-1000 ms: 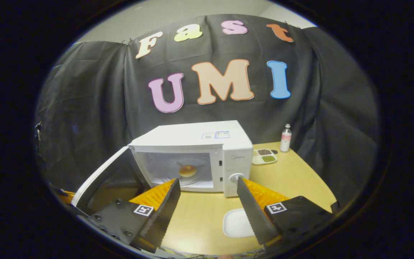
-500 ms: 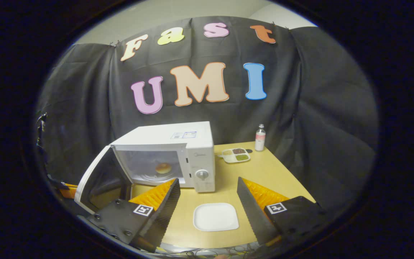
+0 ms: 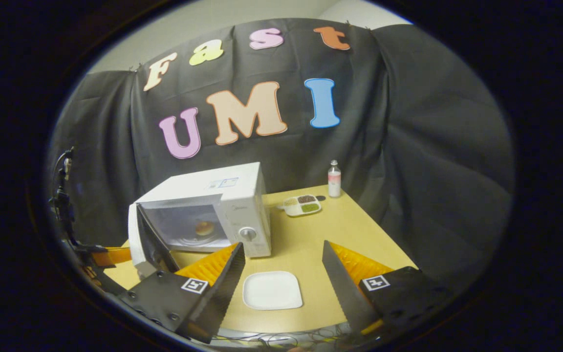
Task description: Open the microwave oven with the left hand, put the food in, and close the microwave oven.
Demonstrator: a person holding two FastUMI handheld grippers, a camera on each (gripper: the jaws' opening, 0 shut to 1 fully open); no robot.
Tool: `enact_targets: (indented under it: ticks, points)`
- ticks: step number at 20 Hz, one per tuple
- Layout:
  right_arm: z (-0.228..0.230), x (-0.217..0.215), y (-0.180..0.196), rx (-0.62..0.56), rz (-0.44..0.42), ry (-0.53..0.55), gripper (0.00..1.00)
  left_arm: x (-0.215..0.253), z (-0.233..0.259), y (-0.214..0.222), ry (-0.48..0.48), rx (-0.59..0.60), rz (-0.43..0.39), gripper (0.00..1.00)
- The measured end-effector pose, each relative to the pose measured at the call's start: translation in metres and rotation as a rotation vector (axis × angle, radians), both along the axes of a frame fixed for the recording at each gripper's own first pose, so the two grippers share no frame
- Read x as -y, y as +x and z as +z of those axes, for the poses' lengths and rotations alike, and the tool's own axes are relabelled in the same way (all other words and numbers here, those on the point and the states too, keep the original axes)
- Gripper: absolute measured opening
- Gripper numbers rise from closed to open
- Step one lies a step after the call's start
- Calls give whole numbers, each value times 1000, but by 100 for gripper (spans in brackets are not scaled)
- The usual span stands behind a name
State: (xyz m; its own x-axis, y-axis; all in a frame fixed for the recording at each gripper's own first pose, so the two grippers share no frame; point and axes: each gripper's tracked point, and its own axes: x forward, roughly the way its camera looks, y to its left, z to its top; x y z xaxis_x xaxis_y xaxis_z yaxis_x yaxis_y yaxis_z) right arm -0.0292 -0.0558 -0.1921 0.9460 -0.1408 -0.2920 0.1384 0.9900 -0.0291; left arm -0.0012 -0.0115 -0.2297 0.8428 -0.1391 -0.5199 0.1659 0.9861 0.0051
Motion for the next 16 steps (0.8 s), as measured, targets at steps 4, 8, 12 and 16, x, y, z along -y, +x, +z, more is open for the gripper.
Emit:
enact_targets:
  ticks: [4,8,12,16]
  points:
    - [-2,18,0,-16,-6,-2,92,32,-2,18,-2,15,-32,1]
    - [7,31,7,6,-4,2,92,61,0,41,-40,37,-39,0]
    - [2,43,13,-8,-13,15,92,84,1,64,-34,57,-64,1]
    - [5,53,19,0,-30,26,92,103,0,85,-23,73,-87,0]
